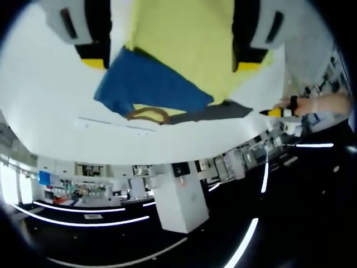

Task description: Fold the garment on the visible template until the final outline fits inside the template.

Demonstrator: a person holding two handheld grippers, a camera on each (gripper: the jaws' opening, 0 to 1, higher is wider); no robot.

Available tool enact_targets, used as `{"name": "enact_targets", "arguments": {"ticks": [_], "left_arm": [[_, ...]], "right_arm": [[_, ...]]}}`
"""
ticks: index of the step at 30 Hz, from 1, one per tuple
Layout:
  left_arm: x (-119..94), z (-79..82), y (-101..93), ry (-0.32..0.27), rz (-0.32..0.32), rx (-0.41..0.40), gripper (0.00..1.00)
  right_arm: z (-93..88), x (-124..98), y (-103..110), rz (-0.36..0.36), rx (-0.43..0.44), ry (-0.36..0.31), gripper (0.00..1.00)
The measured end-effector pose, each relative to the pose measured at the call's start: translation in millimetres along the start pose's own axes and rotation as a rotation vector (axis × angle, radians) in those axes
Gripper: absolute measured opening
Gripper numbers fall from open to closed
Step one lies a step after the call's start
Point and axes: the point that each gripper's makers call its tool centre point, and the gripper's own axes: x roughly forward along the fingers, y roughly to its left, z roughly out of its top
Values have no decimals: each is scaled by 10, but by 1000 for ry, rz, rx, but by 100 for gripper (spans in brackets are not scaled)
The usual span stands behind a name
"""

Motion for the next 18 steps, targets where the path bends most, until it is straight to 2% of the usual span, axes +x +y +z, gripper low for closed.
{"name": "enact_targets", "arguments": {"ticks": [3,6,8,9,10,11,16,18], "left_arm": [[-8,71,232,-37,86,-36,82],[8,74,621,-46,184,-55,81],[-41,24,597,-40,225,-96,81],[-33,20,685,-42,241,-104,79],[-29,30,743,-53,248,-104,78],[-25,30,885,-63,278,-135,77],[10,-7,1019,-84,296,-184,71],[52,-34,1086,-91,297,-207,71]], "right_arm": [[76,-69,22,10,37,-36,89],[102,-112,52,10,37,-45,89],[113,-130,70,21,73,-54,88],[122,-137,92,33,98,-59,89],[130,-152,84,31,88,-60,89],[141,-173,89,25,75,-62,88],[104,-252,97,29,78,-56,88],[122,-290,133,51,114,-77,90]]}}
